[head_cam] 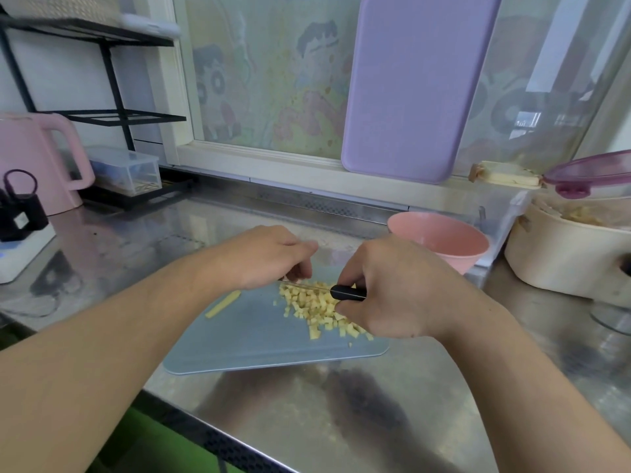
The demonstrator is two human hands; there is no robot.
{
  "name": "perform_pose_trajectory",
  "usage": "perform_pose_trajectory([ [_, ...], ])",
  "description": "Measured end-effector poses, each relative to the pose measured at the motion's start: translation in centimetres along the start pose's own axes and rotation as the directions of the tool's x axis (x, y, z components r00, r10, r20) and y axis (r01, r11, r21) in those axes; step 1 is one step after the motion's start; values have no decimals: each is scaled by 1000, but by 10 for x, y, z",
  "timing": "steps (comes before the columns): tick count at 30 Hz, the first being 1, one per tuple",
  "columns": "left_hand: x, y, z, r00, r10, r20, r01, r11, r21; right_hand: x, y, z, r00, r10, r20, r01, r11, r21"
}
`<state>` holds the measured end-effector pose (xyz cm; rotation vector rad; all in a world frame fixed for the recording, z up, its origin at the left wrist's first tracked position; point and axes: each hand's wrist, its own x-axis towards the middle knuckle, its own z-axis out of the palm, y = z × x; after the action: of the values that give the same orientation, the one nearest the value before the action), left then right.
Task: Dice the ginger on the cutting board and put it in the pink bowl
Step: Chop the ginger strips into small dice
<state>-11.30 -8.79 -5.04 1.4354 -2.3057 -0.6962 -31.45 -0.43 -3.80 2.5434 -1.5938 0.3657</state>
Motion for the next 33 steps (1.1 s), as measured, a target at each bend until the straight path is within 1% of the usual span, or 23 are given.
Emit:
perform_pose_trajectory([
  [2,-1,-2,-2,989,42,-140,-52,996,-67,0,3,0,1000,27,6,-27,998,64],
  [3,-2,-3,-4,970,66,-236,-87,993,-83,0,6,1,999,48,17,-50,992,116],
  [4,-4,-4,-7,935,82,-344,-121,988,-95,0,8,1,997,71,28,-75,983,168],
  [6,-7,-4,-11,831,68,-552,-171,976,-137,1,13,3,992,125,36,-130,959,252],
  [7,-10,-3,-11,778,44,-627,-191,967,-170,2,15,3,987,158,32,-160,944,289],
  [9,-14,-3,-8,702,15,-712,-221,955,-198,3,20,4,975,223,21,-214,904,371],
  [10,-16,-4,-4,684,14,-729,-220,957,-189,4,21,5,969,248,14,-231,879,416],
  [11,-18,-7,1,680,11,-733,-210,961,-181,3,22,5,963,268,14,-243,850,467],
  [12,-20,-11,7,690,3,-723,-195,964,-182,3,21,5,959,284,17,-251,815,523],
  [14,-26,-20,21,733,-8,-681,-163,969,-186,2,20,6,947,320,30,-266,727,633],
  [16,-33,-29,33,763,10,-646,-136,980,-146,1,19,9,932,354,73,-294,623,725],
  [17,-38,-33,38,768,19,-640,-125,985,-121,1,18,9,927,361,99,-303,568,765],
  [19,-46,-43,42,757,18,-653,-98,991,-86,0,16,10,924,362,128,-304,486,820],
  [23,-59,-69,35,736,-66,-674,32,998,-63,3,11,14,916,368,159,-304,379,874],
  [25,-65,-78,34,754,-71,-653,64,997,-35,6,8,19,917,365,164,-295,340,893],
  [27,-69,-83,36,781,-57,-622,75,997,2,9,4,23,917,362,166,-299,353,887],
  [29,-71,-86,39,787,-48,-615,77,997,20,10,0,27,917,360,174,-313,375,873],
  [33,-69,-86,42,787,-37,-616,48,999,1,12,-2,32,911,350,218,-331,305,893],
])
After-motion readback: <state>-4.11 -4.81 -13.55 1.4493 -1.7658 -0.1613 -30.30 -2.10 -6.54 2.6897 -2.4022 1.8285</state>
